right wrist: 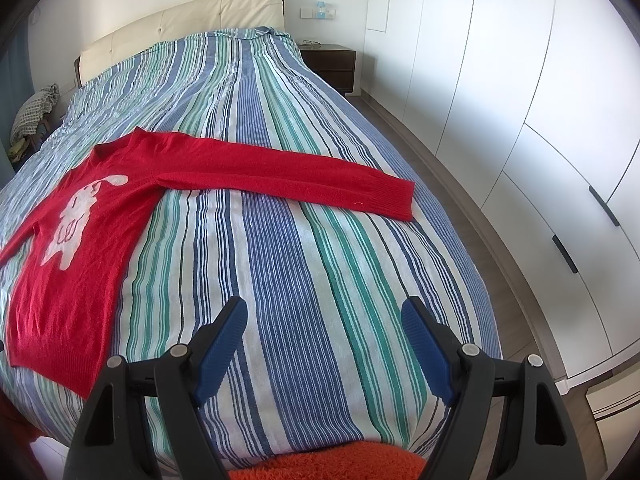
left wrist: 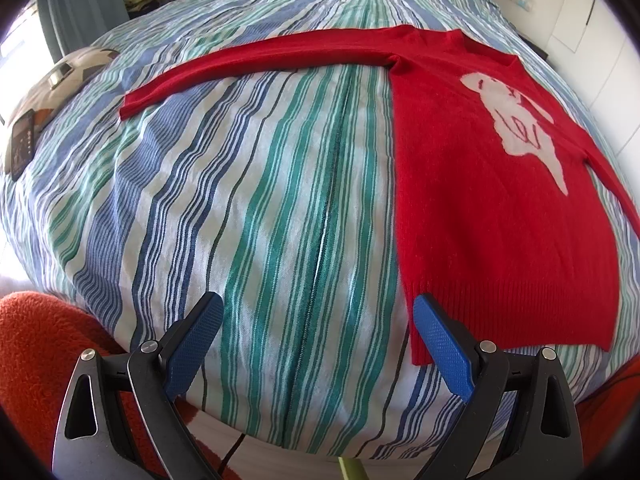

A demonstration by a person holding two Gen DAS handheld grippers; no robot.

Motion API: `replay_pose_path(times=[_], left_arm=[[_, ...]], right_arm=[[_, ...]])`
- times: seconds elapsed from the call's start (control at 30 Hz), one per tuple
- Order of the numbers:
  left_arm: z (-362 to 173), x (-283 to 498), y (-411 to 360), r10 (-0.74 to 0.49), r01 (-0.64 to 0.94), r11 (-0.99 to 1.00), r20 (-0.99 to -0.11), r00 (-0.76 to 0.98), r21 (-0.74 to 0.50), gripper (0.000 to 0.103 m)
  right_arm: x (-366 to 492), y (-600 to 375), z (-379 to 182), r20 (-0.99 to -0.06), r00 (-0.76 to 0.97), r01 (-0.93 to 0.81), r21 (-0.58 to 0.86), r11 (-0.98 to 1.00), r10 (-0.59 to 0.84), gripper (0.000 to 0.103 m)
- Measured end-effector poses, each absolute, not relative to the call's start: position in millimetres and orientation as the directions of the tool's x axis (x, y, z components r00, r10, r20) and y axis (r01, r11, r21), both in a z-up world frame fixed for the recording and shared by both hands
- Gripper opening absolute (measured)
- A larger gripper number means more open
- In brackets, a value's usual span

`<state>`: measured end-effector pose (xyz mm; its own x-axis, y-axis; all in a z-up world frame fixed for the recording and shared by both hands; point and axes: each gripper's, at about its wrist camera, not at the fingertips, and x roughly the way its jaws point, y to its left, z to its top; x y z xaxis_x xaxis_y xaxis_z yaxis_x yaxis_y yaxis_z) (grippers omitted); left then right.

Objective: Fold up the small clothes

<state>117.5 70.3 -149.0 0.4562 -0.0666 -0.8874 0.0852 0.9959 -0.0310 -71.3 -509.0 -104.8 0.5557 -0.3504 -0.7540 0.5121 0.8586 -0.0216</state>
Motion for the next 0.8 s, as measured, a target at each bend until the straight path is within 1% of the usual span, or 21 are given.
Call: replay_pose_path(times=[0.4,0.5,0.53,0.6,0.73,0.8], left_arm=[[-146.1,118.3,70.7,-0.068,0.081,0.996,-0.886,0.459,-0.035,0.097],[-141.3,117.3,74.0,-0.080,0.078,0.996,-0.879,0.471,-0.048,0.097],[-139.3,117.6,75.8,-0.082,0.074,0.996,-0.875,0.477,-0.053,0.097],[-137.8,119.3,78.6,-0.085,0.063,0.996,-0.873,0.480,-0.062,0.097],[-140.8,121.6,80.3,-0.072,0.041,0.997,-0.880,0.470,-0.060,0.097],[-140.4,121.0,78.6,-0.065,0.037,0.998,-0.878,0.474,-0.053,0.097]], right_arm=[[-71.3,-508.5,-105.2,-0.756,0.554,0.511,-0.022,0.859,-0.348,0.079],[-68.6,-513.8,-110.8,-0.787,0.535,0.507,0.008,0.862,-0.307,0.079],[-67.3,-519.3,-114.5,-0.805,0.530,0.501,0.045,0.864,-0.265,0.079],[-67.2,-540.3,-120.2,-0.827,0.541,0.501,0.171,0.848,-0.153,0.079],[-73.9,-590.8,-116.2,-0.769,0.628,0.578,0.361,0.732,-0.117,0.079],[-74.6,-625.2,-122.6,-0.734,0.674,0.613,0.492,0.618,-0.085,0.079]])
